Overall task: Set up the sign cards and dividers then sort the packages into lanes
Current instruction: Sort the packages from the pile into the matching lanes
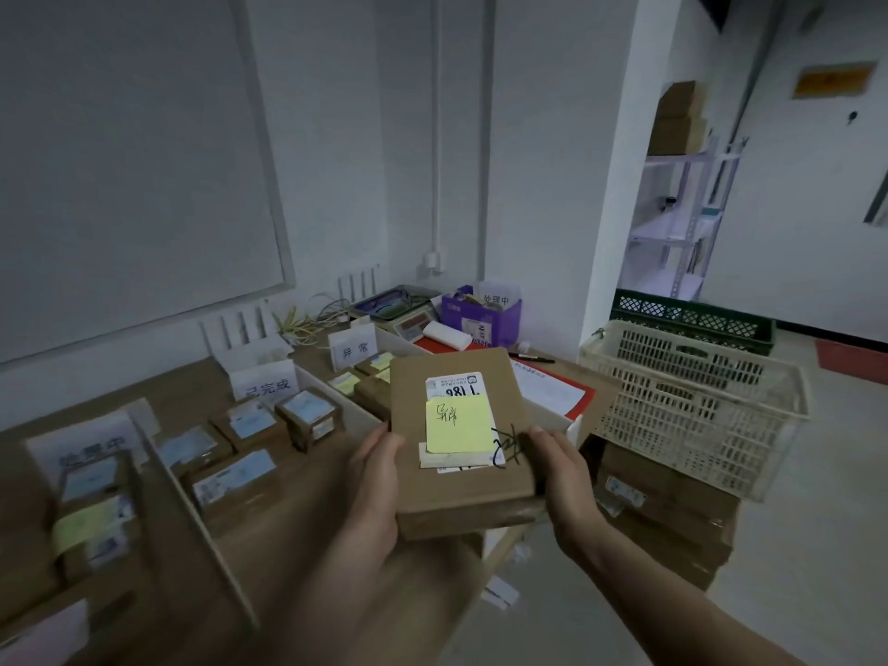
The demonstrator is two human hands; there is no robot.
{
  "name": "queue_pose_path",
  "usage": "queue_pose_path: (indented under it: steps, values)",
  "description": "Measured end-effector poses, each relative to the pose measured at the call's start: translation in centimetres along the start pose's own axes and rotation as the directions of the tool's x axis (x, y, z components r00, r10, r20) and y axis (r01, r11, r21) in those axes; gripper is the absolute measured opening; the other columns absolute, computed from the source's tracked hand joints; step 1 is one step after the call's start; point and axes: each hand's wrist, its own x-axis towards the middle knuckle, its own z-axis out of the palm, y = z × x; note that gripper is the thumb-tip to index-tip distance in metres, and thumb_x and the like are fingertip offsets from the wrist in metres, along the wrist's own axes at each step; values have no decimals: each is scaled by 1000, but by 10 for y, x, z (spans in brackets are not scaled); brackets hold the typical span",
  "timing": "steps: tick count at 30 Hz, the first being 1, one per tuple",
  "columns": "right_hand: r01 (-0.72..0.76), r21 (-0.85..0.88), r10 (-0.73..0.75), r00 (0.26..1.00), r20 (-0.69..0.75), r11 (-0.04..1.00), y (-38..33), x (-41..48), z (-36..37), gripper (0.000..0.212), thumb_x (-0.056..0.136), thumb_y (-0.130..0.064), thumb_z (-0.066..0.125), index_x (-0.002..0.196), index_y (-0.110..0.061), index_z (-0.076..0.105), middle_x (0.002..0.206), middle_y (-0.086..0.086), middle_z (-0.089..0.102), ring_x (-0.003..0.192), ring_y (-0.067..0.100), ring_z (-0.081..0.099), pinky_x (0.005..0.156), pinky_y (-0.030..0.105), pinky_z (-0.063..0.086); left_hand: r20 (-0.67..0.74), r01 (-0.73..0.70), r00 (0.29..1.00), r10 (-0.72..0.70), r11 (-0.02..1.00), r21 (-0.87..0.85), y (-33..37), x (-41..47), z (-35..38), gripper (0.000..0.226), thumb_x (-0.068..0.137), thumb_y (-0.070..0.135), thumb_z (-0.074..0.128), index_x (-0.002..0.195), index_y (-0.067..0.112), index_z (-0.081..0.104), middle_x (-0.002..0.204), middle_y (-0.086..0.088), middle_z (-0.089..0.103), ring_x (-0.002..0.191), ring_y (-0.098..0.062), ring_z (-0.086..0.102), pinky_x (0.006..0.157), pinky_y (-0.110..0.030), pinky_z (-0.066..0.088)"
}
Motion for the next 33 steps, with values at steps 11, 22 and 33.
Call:
queue_pose_path:
  steps: [11,22,33]
  values:
    - [-105,6,105,993,-45,994,44,168,-63,60,65,-76,72,103,-29,71,106,5,75,104,32,70,99,58,51,43,38,998,-39,999,24,-43,118,114,29,87,25,58,112,26,73,97,-5,77,90,-29,74,79,-48,60]
    - [-161,-67,163,987,16,985,32,295,-47,65,71,-75,58,107,-21,67,99,1,77,96,27,73,95,54,54,-91,93,993,-79,984,150,-53,228,168,27,89,22,57,112,17,70,95,-10,75,89,-32,70,79,-45,57]
    - [-152,-306,242,929,281,940,69,406,-29,32,96,-58,52,104,-28,58,103,-1,71,96,21,68,92,45,53,-329,186,936,-126,970,155,-79,265,189,17,86,27,60,93,12,63,90,-14,63,83,-30,61,65,-35,42]
